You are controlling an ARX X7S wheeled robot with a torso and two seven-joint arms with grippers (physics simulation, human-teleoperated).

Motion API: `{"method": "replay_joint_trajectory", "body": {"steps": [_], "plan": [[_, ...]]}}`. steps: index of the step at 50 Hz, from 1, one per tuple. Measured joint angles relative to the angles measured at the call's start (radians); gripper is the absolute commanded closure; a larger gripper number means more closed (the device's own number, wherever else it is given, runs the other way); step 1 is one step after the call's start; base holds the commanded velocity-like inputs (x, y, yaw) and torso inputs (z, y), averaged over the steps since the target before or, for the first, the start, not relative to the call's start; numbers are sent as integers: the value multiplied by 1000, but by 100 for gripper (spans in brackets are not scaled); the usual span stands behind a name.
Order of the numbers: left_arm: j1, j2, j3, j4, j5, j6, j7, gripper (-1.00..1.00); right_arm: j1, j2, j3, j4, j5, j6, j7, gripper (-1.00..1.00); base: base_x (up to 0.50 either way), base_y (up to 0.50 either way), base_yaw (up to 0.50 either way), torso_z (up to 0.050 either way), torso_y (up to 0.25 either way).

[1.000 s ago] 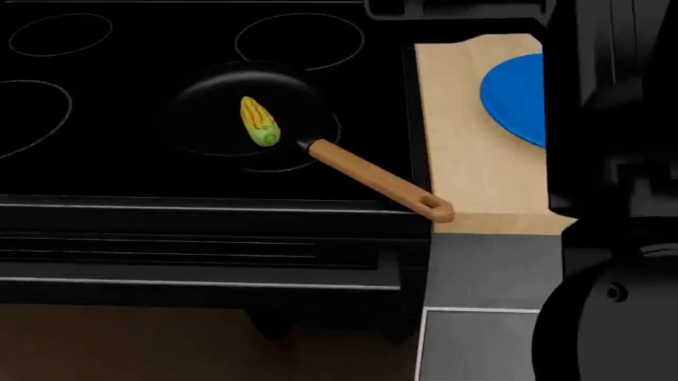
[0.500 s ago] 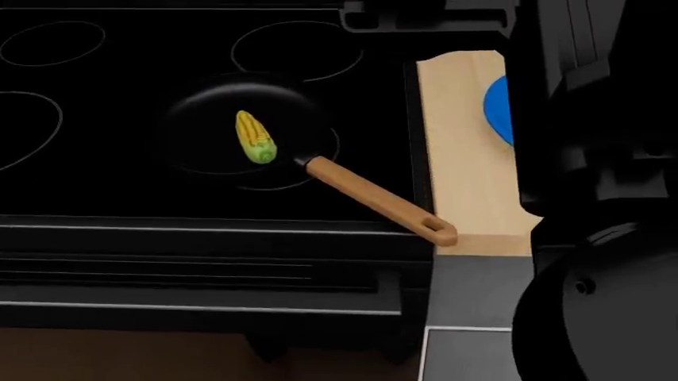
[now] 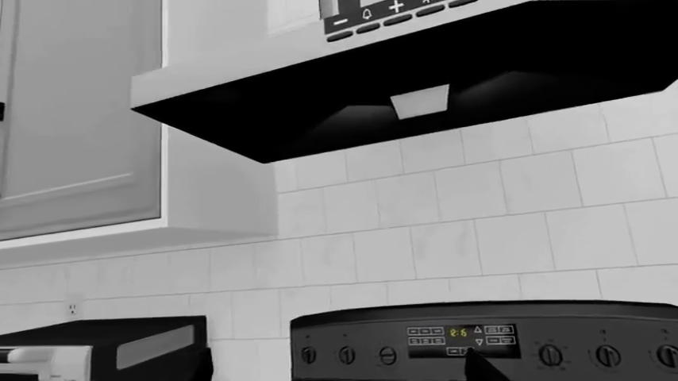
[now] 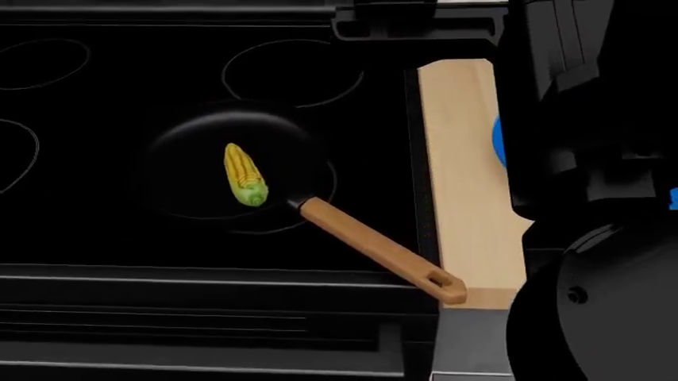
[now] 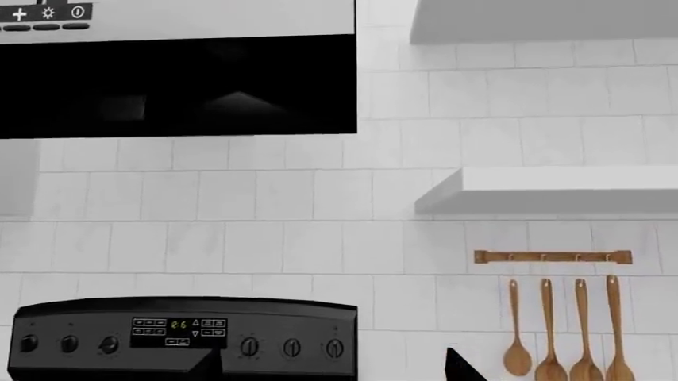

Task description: Pick the corn from the pan and place it on the plate.

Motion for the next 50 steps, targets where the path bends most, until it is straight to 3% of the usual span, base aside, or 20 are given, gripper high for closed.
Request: {"method": "replay_joint_trajectory", "body": {"steps": [50], "plan": [[17, -9, 3, -13, -23, 35, -11, -100, -9, 38, -6, 37, 146, -46, 112, -100, 217, 0, 0, 0, 0]]}}
